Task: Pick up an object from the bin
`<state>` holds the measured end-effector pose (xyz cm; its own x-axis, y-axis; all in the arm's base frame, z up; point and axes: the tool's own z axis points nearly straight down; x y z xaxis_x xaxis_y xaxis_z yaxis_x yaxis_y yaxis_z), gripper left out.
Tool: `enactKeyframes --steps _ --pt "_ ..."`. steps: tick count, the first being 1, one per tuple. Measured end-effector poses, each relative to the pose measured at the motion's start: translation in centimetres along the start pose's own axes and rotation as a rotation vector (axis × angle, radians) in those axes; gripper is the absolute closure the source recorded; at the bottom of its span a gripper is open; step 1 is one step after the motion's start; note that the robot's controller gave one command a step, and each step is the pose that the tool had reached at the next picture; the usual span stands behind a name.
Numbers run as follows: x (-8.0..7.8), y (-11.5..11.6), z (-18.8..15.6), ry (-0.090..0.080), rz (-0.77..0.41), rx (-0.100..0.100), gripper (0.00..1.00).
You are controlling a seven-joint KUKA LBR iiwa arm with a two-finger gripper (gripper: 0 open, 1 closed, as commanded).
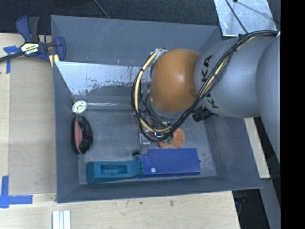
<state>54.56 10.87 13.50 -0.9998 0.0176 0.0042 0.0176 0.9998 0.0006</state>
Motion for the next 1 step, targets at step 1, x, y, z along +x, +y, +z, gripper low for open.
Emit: enactKeyframes --steps 1 --pt "2.27 -4.64 -1.27 -0.015 -0.148 0.000 0.00"
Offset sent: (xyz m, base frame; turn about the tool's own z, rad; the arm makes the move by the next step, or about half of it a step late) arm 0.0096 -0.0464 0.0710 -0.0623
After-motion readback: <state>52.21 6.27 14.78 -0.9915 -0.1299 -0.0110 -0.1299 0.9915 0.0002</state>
